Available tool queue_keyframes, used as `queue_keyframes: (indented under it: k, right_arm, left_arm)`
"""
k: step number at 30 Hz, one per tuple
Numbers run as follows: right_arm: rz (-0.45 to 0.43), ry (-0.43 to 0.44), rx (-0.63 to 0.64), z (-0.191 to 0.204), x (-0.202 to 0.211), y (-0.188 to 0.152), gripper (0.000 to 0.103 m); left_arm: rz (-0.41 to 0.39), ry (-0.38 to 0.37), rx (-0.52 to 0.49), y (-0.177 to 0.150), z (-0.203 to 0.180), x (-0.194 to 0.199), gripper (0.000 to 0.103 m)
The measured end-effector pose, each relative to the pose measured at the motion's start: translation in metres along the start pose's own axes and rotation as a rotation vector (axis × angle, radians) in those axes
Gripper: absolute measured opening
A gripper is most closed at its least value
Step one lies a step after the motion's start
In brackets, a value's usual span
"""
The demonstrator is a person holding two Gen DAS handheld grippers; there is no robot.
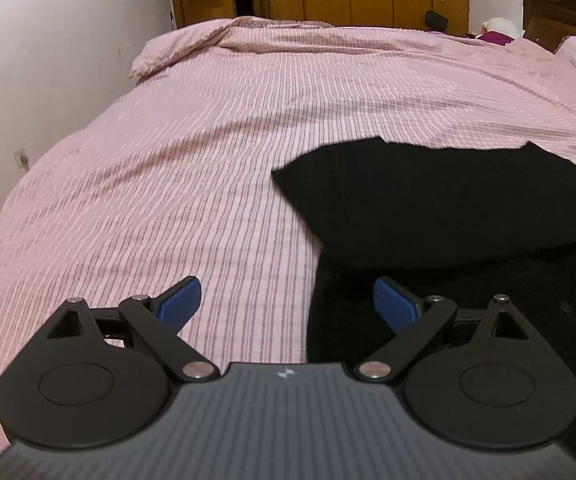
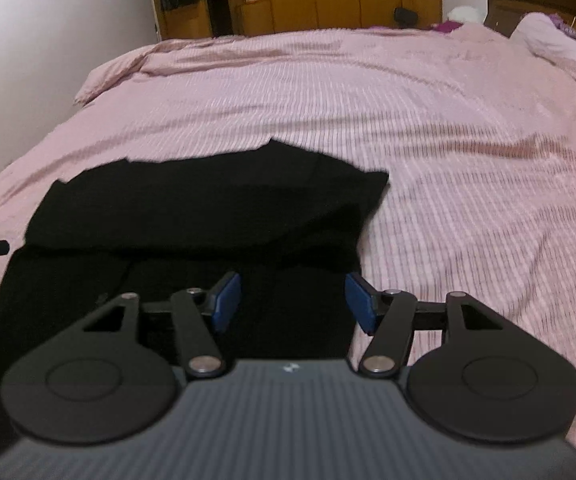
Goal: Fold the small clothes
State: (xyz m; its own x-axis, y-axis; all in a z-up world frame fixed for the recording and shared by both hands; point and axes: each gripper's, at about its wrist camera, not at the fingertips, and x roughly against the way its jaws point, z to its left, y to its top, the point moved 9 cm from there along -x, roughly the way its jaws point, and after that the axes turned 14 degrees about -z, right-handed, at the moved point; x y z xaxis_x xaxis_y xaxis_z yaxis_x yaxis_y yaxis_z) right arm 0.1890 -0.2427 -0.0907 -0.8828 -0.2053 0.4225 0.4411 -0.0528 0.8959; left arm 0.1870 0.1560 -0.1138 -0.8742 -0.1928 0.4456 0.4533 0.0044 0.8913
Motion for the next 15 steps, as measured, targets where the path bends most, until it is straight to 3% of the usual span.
queue_keyframes:
  k: [8,15]
  right_arm:
    - [0.069,0.005,0.049,0.018,0.041,-0.045,0.061]
    - [0.12,0.001,0.077,0.03,0.054,-0.083,0.06]
  left_arm:
    - [0.04,-0.017,0.078,-0.044,-0.005,0.062,0.096]
    - [0.109,-0.058,0.127,-0.085,-0.02,0.082,0.096]
